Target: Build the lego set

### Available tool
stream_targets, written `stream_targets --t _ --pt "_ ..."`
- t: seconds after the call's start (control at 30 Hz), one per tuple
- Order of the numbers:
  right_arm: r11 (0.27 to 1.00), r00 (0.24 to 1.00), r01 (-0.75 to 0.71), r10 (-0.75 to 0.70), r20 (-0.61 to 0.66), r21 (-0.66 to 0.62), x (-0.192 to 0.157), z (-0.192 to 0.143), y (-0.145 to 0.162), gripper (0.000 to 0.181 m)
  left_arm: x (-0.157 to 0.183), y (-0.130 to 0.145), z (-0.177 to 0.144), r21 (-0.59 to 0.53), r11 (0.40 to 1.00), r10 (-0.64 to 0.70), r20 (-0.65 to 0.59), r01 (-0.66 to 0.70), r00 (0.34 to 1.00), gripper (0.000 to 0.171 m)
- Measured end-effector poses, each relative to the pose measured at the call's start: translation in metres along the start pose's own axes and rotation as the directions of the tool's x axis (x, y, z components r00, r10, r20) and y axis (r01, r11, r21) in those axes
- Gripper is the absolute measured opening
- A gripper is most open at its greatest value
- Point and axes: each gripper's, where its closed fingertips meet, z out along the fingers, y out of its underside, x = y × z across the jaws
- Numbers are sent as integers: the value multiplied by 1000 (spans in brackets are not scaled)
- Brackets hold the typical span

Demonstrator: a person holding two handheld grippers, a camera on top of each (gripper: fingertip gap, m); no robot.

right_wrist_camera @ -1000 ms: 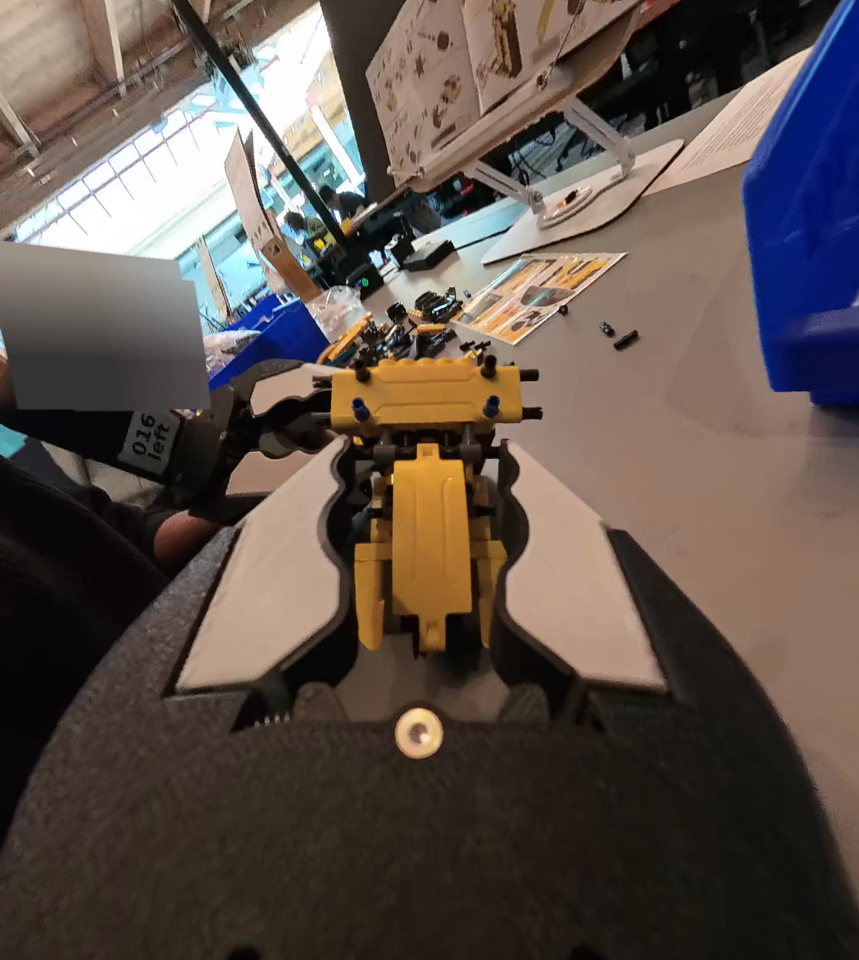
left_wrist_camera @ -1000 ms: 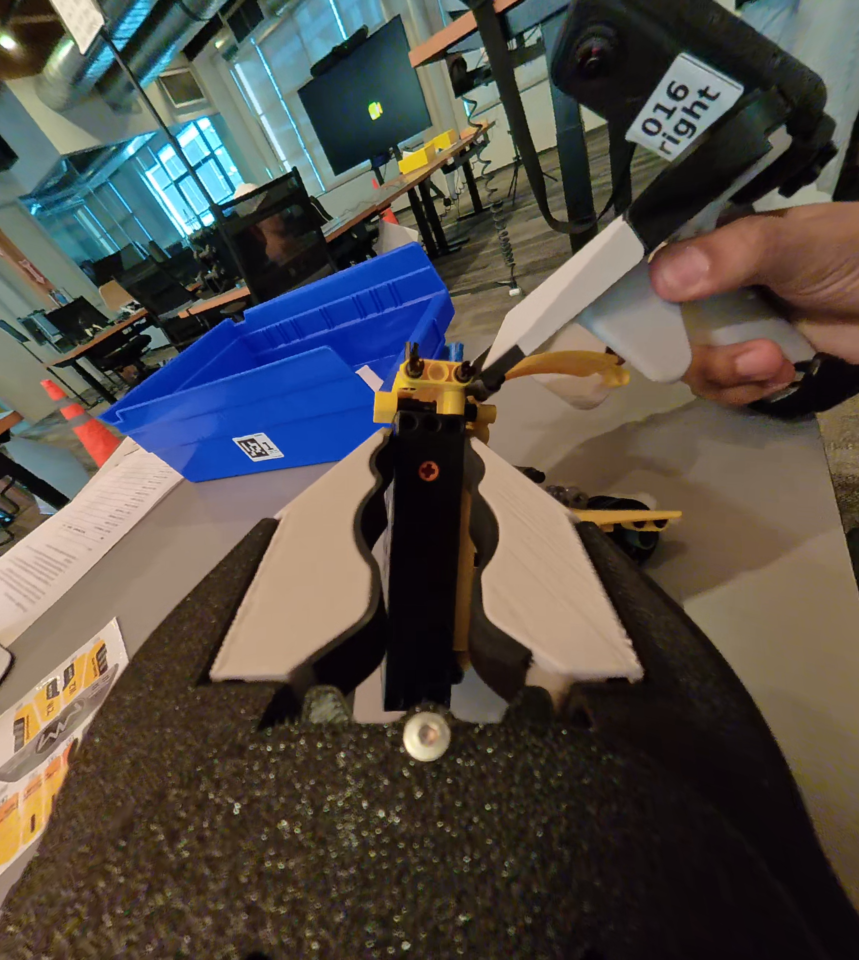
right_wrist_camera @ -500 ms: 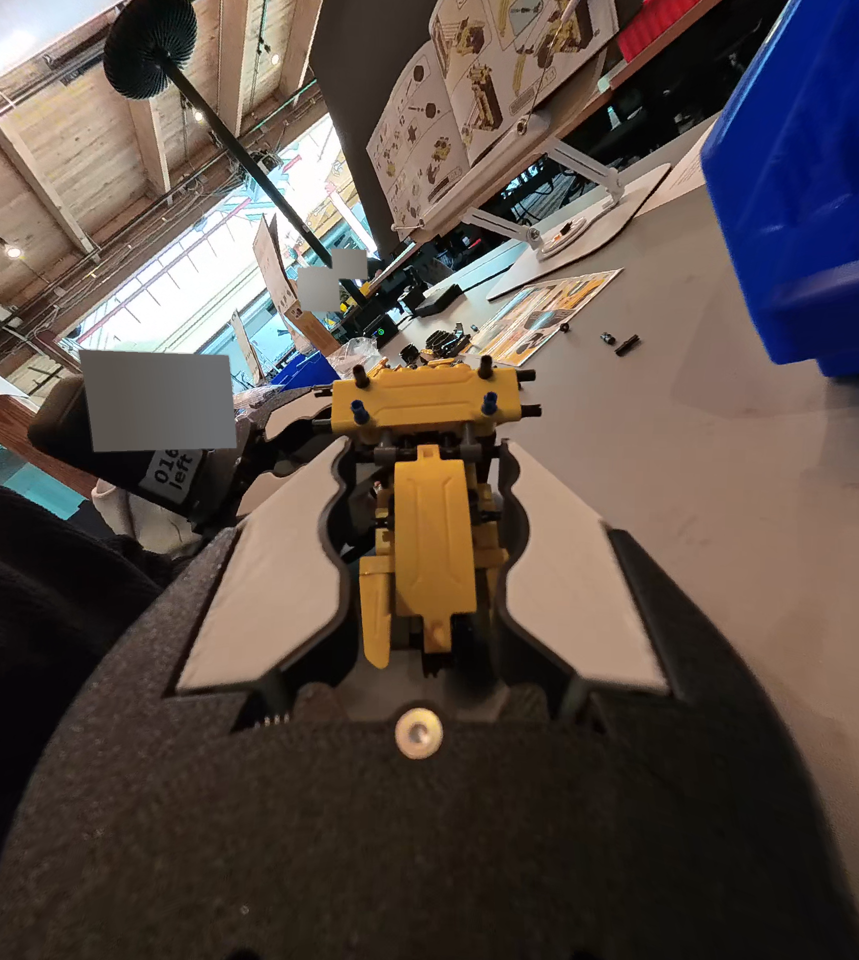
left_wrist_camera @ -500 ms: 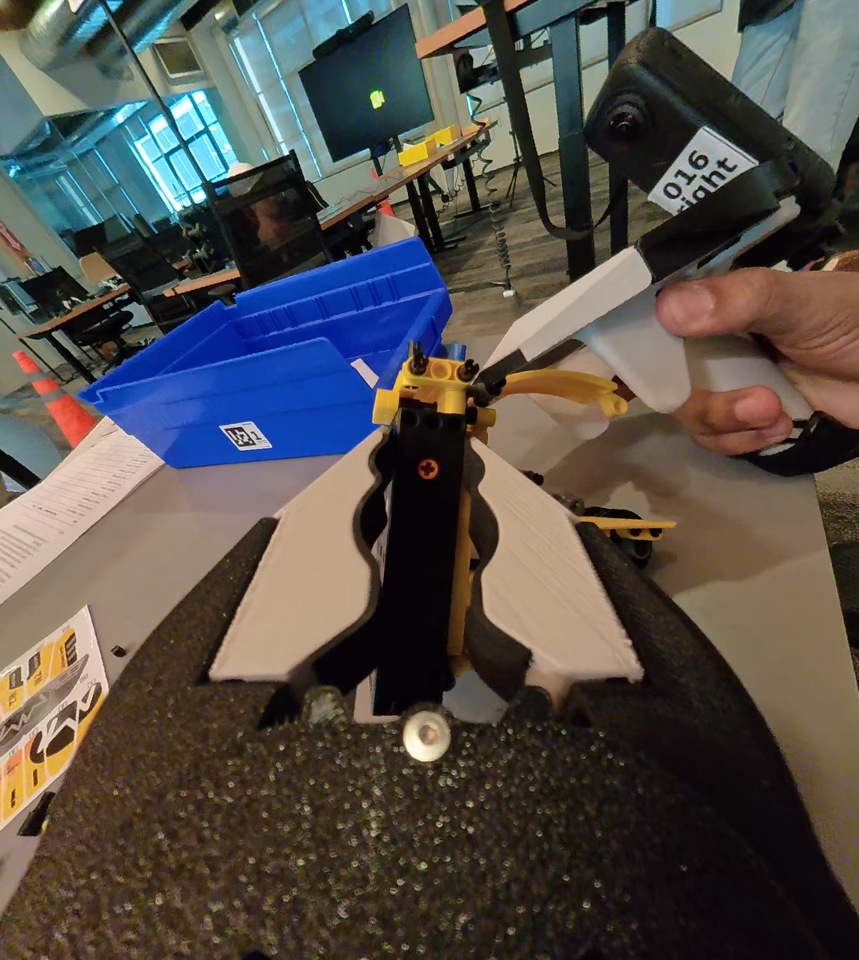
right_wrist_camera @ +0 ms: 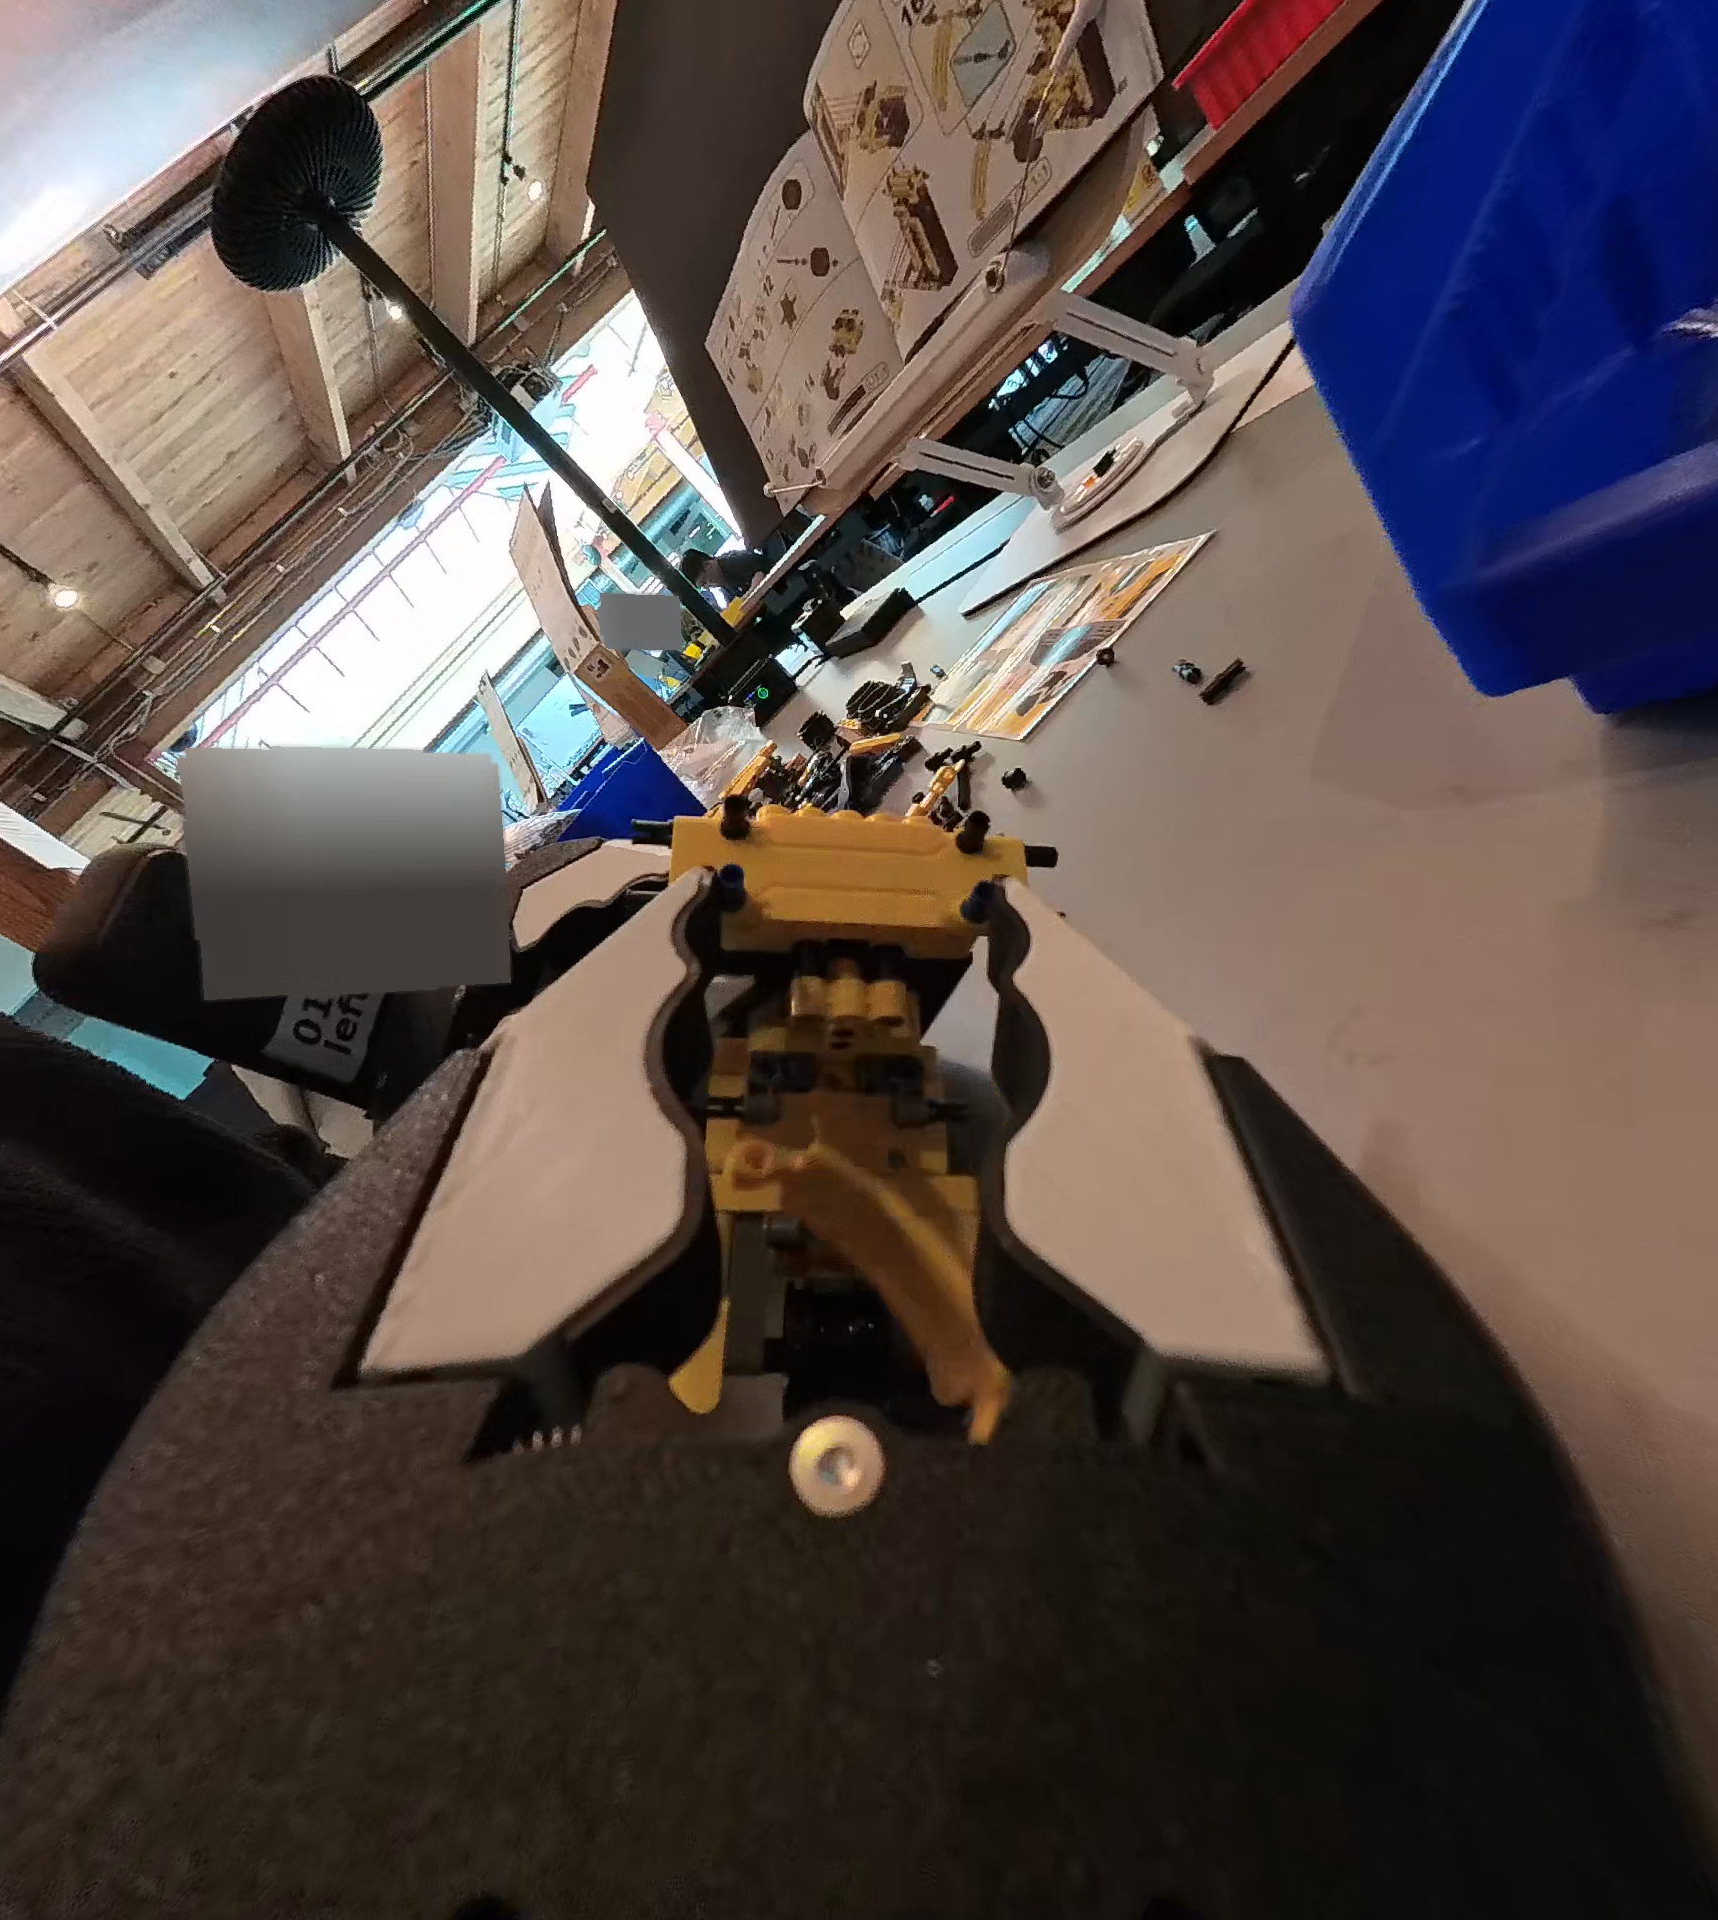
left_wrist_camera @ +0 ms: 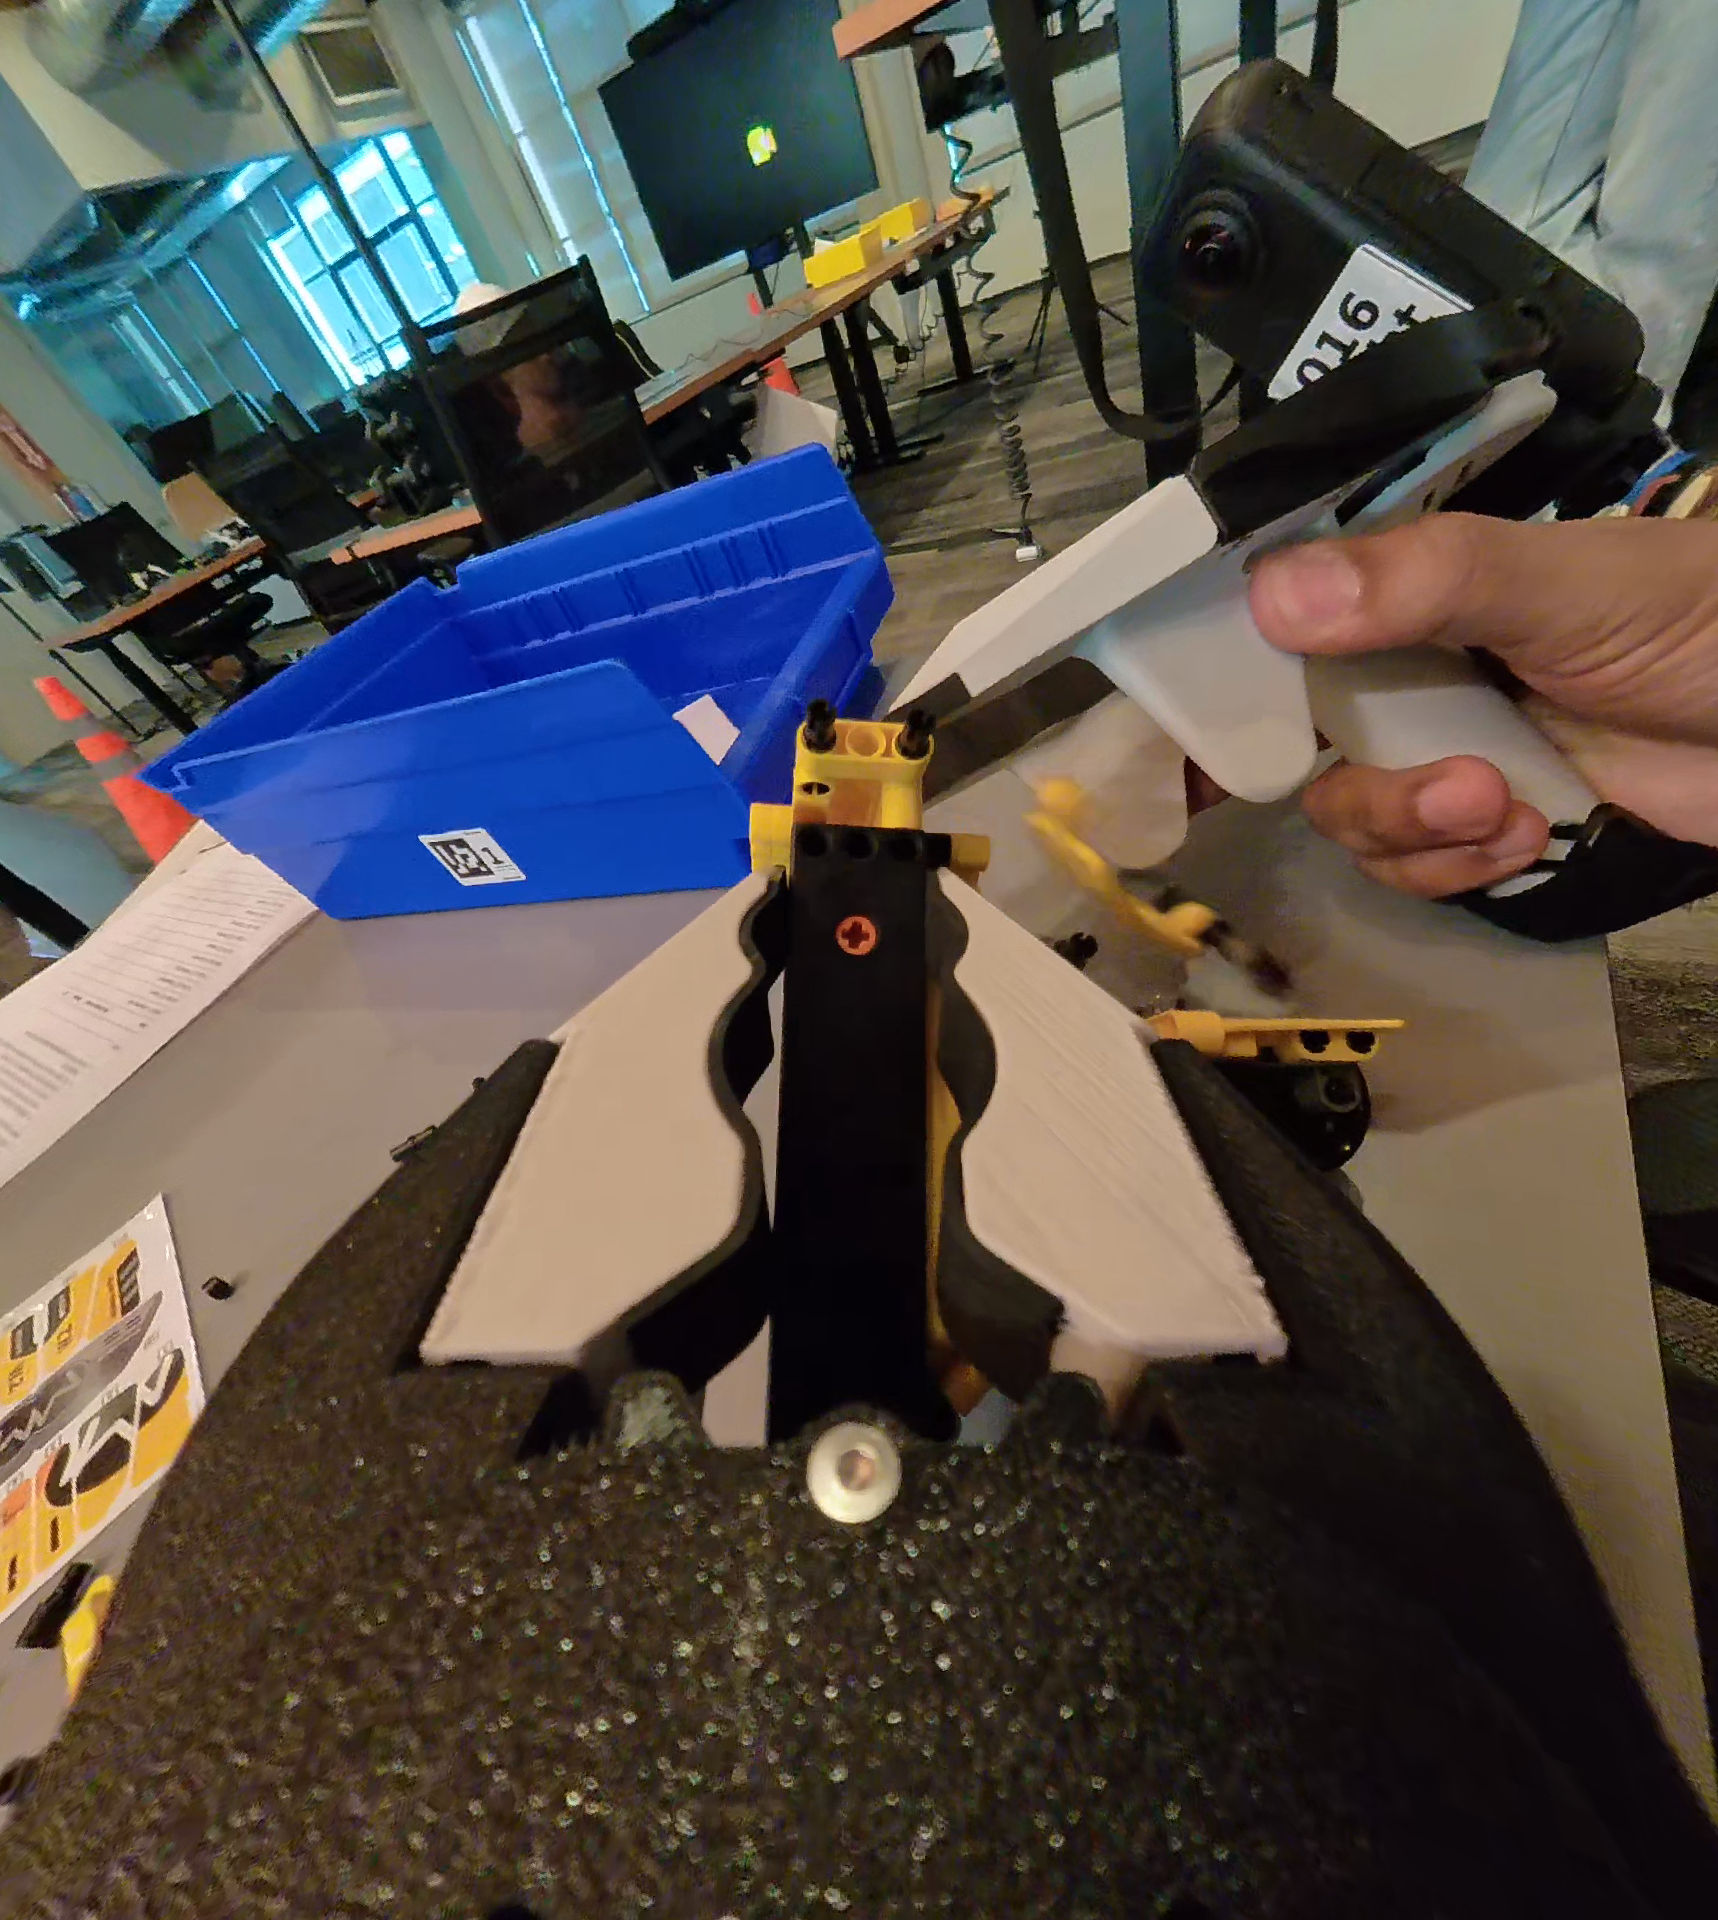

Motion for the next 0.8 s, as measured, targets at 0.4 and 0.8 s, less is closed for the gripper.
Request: stream_targets --t 0.4,0.8 --pt "987 978 161 -158 -135 10 2 -36 -15 33 1 1 2 -11 1000 25 6 -25 1000 25" --pt "861 813 390 -489 -316 -328 5 -112 48 76 -31 12 -12 -30 1000 -6 83 9 997 26"
